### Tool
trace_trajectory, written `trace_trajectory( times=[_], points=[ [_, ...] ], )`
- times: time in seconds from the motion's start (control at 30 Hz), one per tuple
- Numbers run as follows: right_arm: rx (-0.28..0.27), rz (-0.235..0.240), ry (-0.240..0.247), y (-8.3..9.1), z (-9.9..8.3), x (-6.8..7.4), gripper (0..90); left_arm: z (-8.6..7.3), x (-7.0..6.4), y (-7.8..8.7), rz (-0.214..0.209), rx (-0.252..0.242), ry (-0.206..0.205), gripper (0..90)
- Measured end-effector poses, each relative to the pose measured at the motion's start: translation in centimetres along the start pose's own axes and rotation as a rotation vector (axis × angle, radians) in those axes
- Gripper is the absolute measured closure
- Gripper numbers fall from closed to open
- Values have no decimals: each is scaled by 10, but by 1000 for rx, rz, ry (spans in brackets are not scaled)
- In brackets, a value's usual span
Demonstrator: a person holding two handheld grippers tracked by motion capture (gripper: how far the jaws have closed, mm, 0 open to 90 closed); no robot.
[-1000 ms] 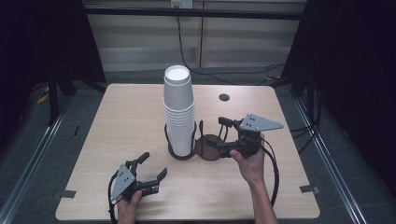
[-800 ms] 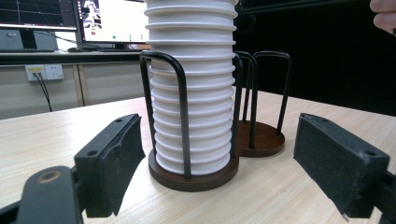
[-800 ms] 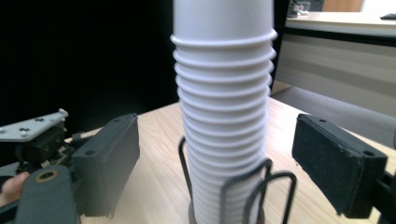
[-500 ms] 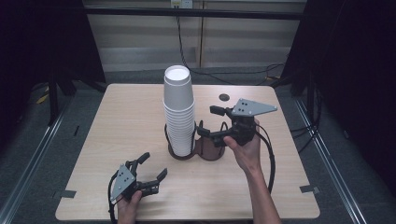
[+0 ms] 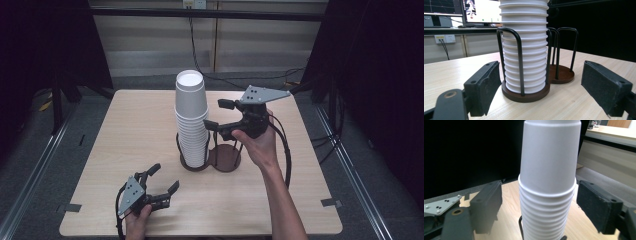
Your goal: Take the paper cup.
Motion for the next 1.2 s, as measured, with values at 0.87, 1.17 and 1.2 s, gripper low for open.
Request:
trace_trajectory(
  times=[0.87,1.17,1.2],
  points=[
    [170,23,18,-51,37,-16,144,0,0,0,-23,5,-7,157],
    [174,21,29,-59,52,-16,147,0,0,0,-22,7,-7,156],
    [178,17,32,-60,53,-16,146,0,0,0,-22,6,-7,157]
  ],
)
Point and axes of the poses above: each handheld gripper's, and its own axes: y roughly backward along the jaws, z roughly out of its top, x roughly to its left, the point moved 5 cm from there along -y, roughly forward along the jaws, and after that the axes turned 2 degrees about -y, right-handed, at the moved point
